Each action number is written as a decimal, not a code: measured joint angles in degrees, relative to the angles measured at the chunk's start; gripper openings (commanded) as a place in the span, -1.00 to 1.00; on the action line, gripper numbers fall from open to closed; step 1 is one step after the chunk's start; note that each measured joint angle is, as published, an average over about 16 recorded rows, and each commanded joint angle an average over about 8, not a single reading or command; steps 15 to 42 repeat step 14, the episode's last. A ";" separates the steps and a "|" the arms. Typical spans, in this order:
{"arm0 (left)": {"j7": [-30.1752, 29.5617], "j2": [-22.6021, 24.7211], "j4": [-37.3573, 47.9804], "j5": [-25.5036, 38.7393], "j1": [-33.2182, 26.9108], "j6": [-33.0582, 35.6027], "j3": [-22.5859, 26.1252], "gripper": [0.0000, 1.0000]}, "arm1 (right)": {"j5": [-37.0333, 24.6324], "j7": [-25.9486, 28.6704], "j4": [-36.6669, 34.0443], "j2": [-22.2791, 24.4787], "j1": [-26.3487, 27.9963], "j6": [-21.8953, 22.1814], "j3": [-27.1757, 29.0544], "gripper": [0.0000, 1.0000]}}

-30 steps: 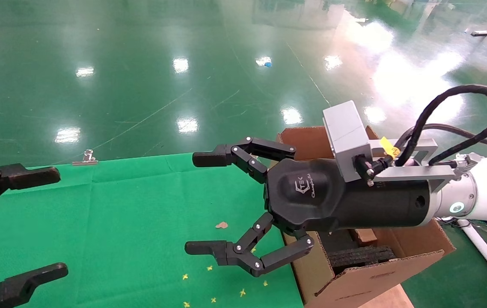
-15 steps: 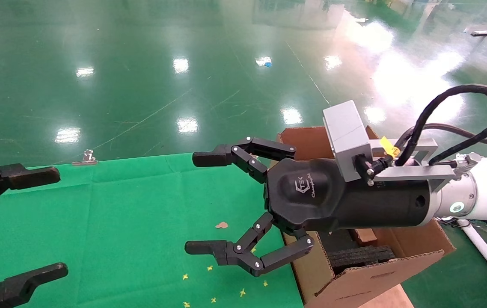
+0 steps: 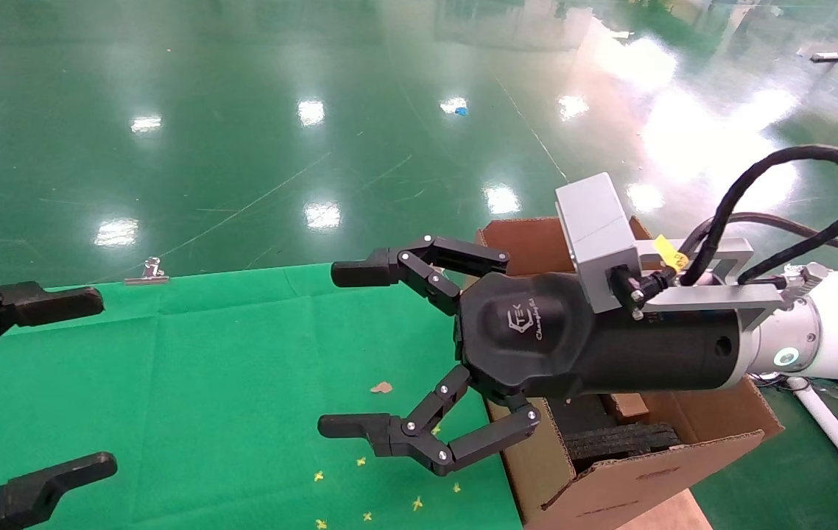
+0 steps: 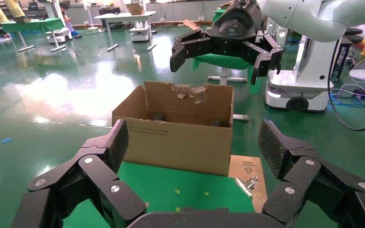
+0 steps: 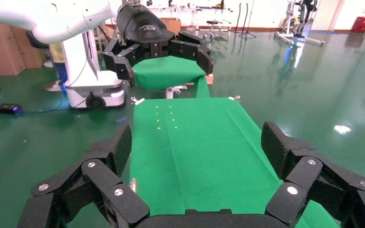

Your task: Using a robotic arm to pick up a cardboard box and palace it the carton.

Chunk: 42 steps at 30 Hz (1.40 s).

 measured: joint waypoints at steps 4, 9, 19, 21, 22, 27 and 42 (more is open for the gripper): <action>0.00 0.00 0.00 0.00 0.00 0.00 0.00 1.00 | 0.00 0.00 0.00 0.00 0.00 0.00 0.00 1.00; 0.00 0.00 0.00 0.00 0.00 0.00 0.00 1.00 | 0.00 0.00 0.00 0.00 0.00 0.00 0.00 1.00; 0.00 0.00 0.00 0.00 0.00 0.00 0.00 1.00 | 0.00 0.00 0.00 0.00 0.00 0.00 0.00 1.00; 0.00 0.00 0.00 0.00 0.00 0.00 0.00 1.00 | 0.00 0.00 0.00 0.00 0.00 0.00 0.00 1.00; 0.00 0.00 0.00 0.00 0.00 0.00 0.00 1.00 | 0.00 0.00 0.00 0.00 0.00 0.00 0.00 1.00; 0.00 0.00 0.00 0.00 0.00 0.00 0.00 1.00 | 0.00 0.00 0.00 0.00 0.00 0.00 0.00 1.00; 0.00 0.00 0.00 0.00 0.00 0.00 0.00 1.00 | 0.00 0.00 0.00 0.00 0.00 0.00 0.00 1.00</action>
